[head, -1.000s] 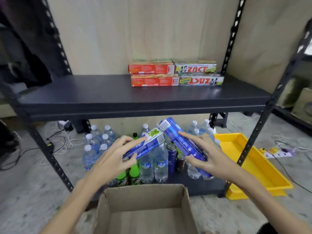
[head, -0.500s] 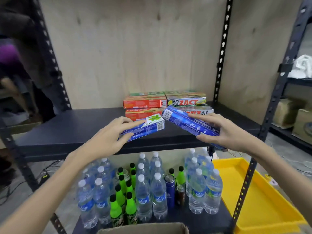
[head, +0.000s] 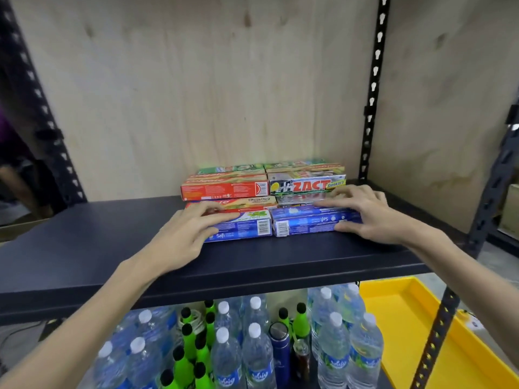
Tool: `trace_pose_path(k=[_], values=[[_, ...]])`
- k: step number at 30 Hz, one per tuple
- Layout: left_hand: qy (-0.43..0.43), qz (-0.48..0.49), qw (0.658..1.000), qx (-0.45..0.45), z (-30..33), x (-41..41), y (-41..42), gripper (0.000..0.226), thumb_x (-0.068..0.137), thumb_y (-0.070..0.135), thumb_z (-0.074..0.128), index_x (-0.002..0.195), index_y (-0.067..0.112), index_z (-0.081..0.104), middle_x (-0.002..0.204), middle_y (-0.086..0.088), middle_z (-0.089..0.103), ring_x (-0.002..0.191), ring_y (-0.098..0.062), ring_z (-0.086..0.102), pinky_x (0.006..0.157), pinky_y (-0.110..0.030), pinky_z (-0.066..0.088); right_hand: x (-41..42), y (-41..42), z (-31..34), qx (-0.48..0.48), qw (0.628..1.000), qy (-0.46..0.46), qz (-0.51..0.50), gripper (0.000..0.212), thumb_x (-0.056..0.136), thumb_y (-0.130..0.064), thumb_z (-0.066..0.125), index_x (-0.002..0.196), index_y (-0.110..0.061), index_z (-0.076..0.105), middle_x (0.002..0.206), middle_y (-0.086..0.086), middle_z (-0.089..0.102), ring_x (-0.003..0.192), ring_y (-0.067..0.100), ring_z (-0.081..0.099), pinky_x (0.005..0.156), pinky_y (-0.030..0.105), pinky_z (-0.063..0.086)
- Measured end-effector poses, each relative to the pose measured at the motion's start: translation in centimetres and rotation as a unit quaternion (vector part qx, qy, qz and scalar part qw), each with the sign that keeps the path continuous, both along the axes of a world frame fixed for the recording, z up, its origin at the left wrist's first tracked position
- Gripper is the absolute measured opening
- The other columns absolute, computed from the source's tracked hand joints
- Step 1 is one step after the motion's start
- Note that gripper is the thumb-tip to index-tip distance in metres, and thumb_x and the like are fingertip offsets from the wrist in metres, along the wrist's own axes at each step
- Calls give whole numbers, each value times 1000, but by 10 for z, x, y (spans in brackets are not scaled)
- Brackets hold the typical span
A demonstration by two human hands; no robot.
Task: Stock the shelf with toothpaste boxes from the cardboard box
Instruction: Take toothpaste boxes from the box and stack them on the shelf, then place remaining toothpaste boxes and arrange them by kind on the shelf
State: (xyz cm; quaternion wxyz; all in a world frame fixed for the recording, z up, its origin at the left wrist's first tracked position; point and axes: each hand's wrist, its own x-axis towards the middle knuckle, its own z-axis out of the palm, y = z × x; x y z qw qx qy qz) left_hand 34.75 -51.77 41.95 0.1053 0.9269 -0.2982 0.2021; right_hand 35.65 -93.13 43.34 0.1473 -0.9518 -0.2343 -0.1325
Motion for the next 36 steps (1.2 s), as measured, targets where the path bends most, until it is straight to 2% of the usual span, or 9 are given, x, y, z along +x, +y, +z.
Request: trace_pose_path(k=[4,11,15,18,21,26,30,33,36], values=[[-63,17,998,-11,-9,11,-5,52,103,23,51,146,53,43,131,10,47,117,-15,45,98,-45,44,12,-4,-17,57,998,-26,-25,56,96,-46,65,138,-72,38,146,-6,29,137,19,25,113,45,19],[-71,7,996,-62,-5,19,-5,42,99,39,56,141,41,55,128,13,55,117,-15,53,101,-41,44,16,-2,-17,77,996,-15,-37,56,93,-44,68,141,-62,44,145,-7,33,137,18,25,110,36,16],[-93,133,979,-122,0,15,5,76,71,81,56,134,39,60,132,9,62,125,-18,53,106,-45,39,13,5,-15,80,994,-15,-70,70,78,-70,62,144,-56,44,147,-4,37,138,18,27,115,41,19],[-6,202,957,-209,5,10,6,97,51,87,69,135,41,55,136,8,53,133,-16,43,112,-46,35,9,11,-14,97,990,-7,-101,88,67,-81,58,148,-50,43,151,-2,39,140,20,27,118,47,20],[102,145,917,-356,4,11,5,93,56,66,84,139,40,51,139,14,48,127,-7,47,96,-25,47,11,21,-14,124,984,-10,-128,107,63,-90,56,155,-43,31,153,1,41,143,24,29,119,50,19],[156,84,821,-543,4,25,15,76,81,60,69,146,31,44,140,8,55,119,0,58,83,-12,49,13,47,-13,173,977,-32,-120,112,63,-88,59,158,-41,24,158,0,40,146,23,28,120,49,20],[198,104,798,-560,1,42,28,85,83,63,68,154,31,33,148,8,47,125,-7,54,92,-24,45,18,72,-16,166,981,-59,-87,102,67,-89,57,156,-48,27,153,-4,46,144,20,32,118,47,20],[248,97,771,-579,6,57,32,63,92,64,57,144,30,48,131,14,60,106,-1,64,87,-24,47,21,96,-18,144,983,-84,-70,99,71,-92,49,156,-46,29,147,-8,51,138,17,38,112,41,24],[316,56,713,-623,12,77,23,48,101,60,38,116,24,66,91,9,79,79,-6,76,74,-30,56,25,122,-17,121,985,-107,-60,100,71,-93,46,155,-41,32,143,-12,53,133,13,42,104,32,23]])
